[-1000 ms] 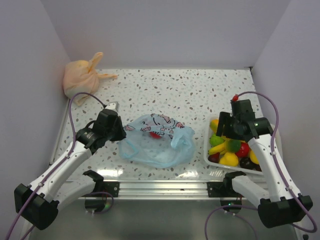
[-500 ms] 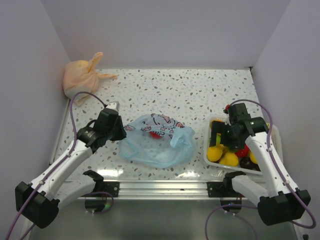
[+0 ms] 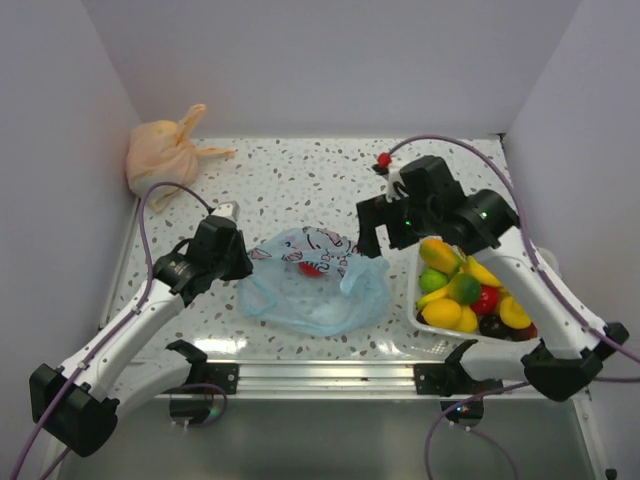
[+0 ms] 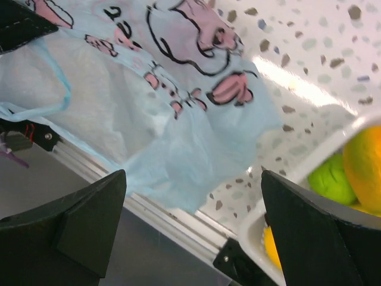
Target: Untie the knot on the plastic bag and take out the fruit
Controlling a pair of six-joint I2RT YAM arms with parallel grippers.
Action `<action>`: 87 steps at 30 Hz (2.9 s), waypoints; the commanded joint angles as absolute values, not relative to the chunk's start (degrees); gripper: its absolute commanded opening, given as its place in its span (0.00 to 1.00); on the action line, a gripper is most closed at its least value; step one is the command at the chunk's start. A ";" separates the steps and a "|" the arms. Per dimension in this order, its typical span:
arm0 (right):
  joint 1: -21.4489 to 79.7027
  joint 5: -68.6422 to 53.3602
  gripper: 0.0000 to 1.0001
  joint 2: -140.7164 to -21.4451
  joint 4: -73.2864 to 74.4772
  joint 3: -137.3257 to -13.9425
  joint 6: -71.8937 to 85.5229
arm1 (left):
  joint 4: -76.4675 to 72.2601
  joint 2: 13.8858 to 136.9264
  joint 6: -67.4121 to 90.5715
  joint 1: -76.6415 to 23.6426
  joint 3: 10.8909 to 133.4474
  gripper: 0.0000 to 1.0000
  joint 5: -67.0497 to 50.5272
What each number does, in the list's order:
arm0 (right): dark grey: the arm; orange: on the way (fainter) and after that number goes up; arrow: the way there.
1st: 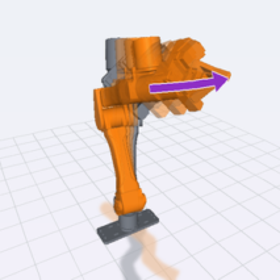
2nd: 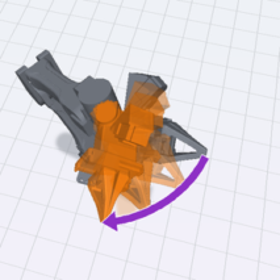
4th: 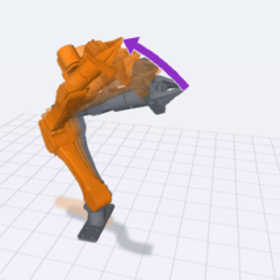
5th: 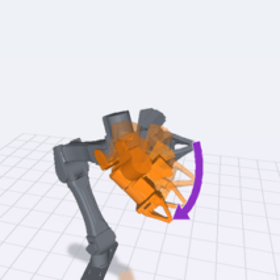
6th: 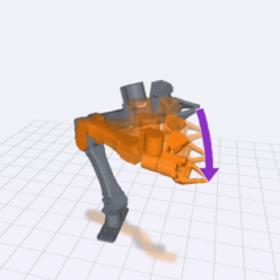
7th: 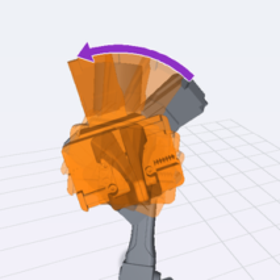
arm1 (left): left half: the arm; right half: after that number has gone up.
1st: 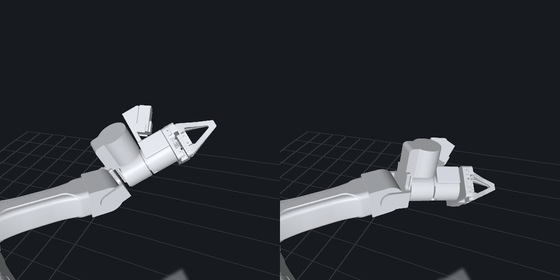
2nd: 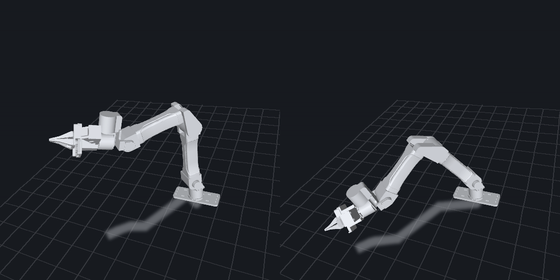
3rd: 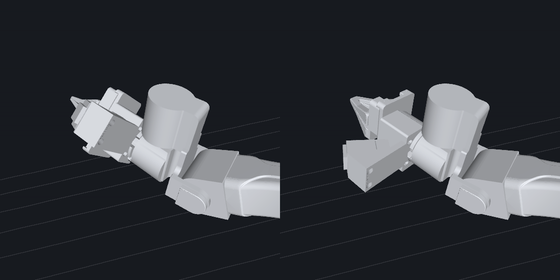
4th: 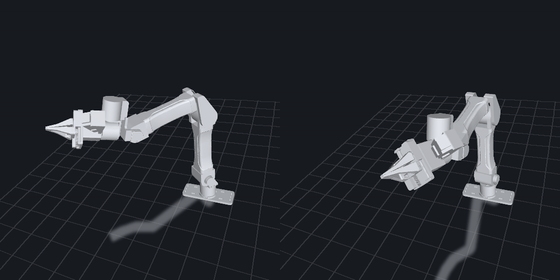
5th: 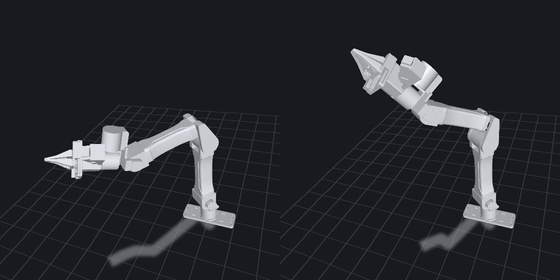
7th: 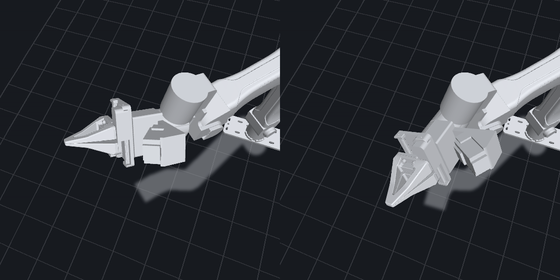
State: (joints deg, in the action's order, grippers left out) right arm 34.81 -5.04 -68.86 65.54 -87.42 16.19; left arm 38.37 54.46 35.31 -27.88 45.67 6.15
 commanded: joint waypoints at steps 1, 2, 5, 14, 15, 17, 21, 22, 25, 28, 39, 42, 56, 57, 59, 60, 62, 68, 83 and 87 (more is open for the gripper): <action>43.30 -1.24 0.99 -77.59 61.44 -92.89 12.93 | 37.35 53.88 34.10 -27.69 47.99 0.00 5.89; 44.90 -0.10 0.99 -79.35 61.09 -95.68 12.31 | 37.44 53.62 34.28 -27.69 47.90 0.00 5.98; 49.74 1.22 0.99 -86.82 60.30 -100.79 9.32 | 37.35 53.09 34.28 -27.69 47.37 0.00 6.15; 51.42 12.47 0.99 -103.44 57.92 -100.73 6.16 | 37.71 52.12 34.28 -27.69 46.76 0.00 6.15; 51.07 12.65 0.99 -104.49 57.14 -99.59 6.07 | 37.79 51.95 34.19 -27.69 46.58 0.00 6.07; 49.14 12.31 0.99 -106.51 55.55 -97.14 6.50 | 38.23 51.85 34.01 -27.69 46.41 0.00 5.98; 44.31 8.19 0.99 -106.53 49.25 -92.12 7.56 | 38.76 50.98 33.92 -27.69 45.62 0.00 6.06; 42.82 7.22 0.98 -106.18 48.09 -91.15 7.04 | 38.50 50.72 33.93 -27.69 45.18 0.00 6.06; 42.01 2.56 0.67 -106.08 46.32 -89.73 3.97 | 37.45 50.27 34.19 -27.69 43.34 0.00 5.71; 42.27 -1.74 0.10 -105.82 46.49 -90.87 2.03 | 35.43 50.45 34.63 -27.69 41.31 0.00 5.27; 59.84 2.80 0.00 -97.21 53.09 -106.17 0.53 | 27.16 52.21 38.84 -27.69 35.16 0.00 7.29; 61.70 3.16 0.00 -94.93 51.95 -104.07 1.66 | 25.67 52.38 39.55 -27.69 34.28 0.00 8.09; 50.45 5.00 0.15 -93.87 37.26 -80.60 7.73 | 30.32 49.05 38.59 -27.69 35.42 0.00 7.82; 50.36 5.88 0.22 -94.13 38.92 -81.03 7.73 | 30.50 48.61 38.58 -27.69 35.51 0.00 7.65; 50.45 7.46 0.51 -94.04 41.56 -84.26 7.56 | 31.02 48.43 38.41 -27.69 36.12 0.00 7.04; 50.62 7.64 0.62 -93.52 43.92 -85.51 7.56 | 31.29 48.60 38.41 -27.69 36.30 0.00 6.77; 51.59 8.70 0.84 -91.24 45.61 -89.27 7.30 | 31.81 48.86 38.23 -27.69 37.08 0.00 6.15; 57.47 11.33 0.99 -88.86 51.94 -102.10 5.19 | 32.87 50.45 38.32 -27.69 39.72 0.00 5.10; 63.54 1.14 0.85 -90.61 35.69 -84.83 12.21 | 35.51 50.89 38.14 -27.69 42.19 0.00 5.19; 63.46 1.76 0.80 -93.60 30.24 -80.69 13.36 | 36.03 50.63 37.97 -27.69 42.27 0.00 5.19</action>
